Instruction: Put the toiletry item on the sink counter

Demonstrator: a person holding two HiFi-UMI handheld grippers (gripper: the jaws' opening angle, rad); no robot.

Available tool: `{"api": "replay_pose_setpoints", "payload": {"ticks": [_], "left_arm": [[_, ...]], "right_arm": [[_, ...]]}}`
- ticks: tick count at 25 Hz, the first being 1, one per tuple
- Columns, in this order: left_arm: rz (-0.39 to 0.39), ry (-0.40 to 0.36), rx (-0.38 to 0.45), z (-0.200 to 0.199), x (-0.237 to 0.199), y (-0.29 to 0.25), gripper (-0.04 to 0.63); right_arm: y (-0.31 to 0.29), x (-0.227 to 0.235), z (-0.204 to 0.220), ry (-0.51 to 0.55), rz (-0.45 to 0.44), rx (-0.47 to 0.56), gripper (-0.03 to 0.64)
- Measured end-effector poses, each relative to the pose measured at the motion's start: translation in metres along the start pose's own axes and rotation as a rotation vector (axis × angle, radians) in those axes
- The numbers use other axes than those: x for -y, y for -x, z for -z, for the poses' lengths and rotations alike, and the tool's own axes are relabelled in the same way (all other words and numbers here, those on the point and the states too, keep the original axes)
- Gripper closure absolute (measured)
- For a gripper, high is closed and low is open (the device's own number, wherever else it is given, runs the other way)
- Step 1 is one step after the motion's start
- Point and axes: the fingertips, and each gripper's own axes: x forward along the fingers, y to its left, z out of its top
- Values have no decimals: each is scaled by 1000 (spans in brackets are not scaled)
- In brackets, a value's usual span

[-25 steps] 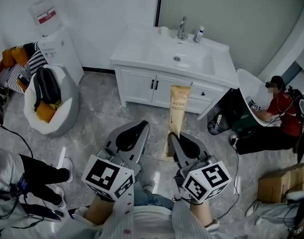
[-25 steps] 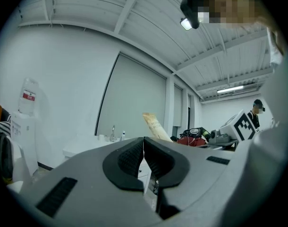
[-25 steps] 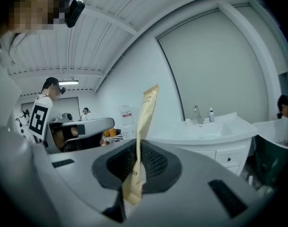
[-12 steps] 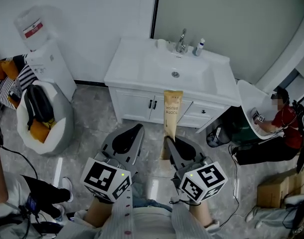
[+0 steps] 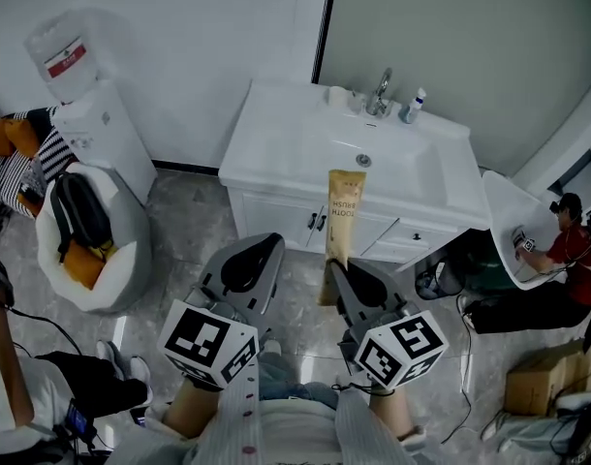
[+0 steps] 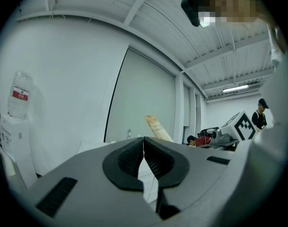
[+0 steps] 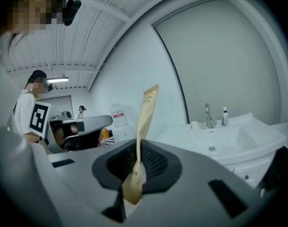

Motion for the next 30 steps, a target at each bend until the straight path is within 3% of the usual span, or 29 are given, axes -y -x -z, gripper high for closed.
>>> {"api": "replay_pose_setpoints", "payload": {"ticks": [15,30], "left_arm": [[-25,11,-30,13,-55,-45,578],[-137,18,-20,-12,-144,-193,578]], "right_arm": [[-60,46,-1,-33,22,-28,583],[-198,156,-65,-14,-89,-69,583]]}}
